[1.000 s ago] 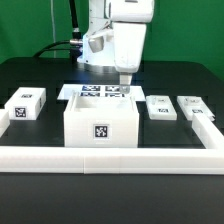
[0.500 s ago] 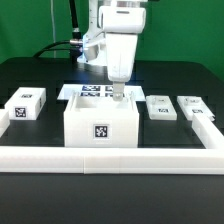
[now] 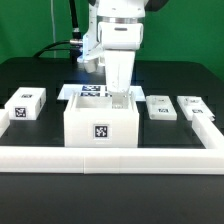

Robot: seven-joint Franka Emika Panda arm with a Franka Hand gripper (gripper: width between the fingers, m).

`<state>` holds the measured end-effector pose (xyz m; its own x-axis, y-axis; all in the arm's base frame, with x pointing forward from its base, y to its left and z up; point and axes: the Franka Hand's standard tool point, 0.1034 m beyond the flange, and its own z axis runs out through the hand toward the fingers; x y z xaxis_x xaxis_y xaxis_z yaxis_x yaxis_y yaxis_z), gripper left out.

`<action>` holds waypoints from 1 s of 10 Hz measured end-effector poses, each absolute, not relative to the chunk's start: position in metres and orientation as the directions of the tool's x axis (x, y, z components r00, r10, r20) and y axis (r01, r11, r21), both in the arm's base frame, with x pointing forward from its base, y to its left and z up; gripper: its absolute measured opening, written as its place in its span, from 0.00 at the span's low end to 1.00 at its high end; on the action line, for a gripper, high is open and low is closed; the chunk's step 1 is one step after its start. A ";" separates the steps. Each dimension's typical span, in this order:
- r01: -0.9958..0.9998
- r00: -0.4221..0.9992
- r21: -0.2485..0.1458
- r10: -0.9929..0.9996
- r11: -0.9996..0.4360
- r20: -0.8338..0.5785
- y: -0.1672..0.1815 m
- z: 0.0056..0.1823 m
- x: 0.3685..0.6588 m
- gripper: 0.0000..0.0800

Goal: Assemble cabinet

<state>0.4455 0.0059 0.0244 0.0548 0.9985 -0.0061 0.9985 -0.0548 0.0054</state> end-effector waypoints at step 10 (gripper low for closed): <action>0.998 0.057 0.002 0.998 -0.057 -0.006 0.006 0.023 0.445 0.04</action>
Offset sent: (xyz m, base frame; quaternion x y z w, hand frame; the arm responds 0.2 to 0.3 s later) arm 0.0000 0.0000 0.0000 0.0000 0.0000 0.0000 1.0000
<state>0.4448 0.0059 0.0228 0.0565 0.9984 -0.0060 0.9984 -0.0565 0.0016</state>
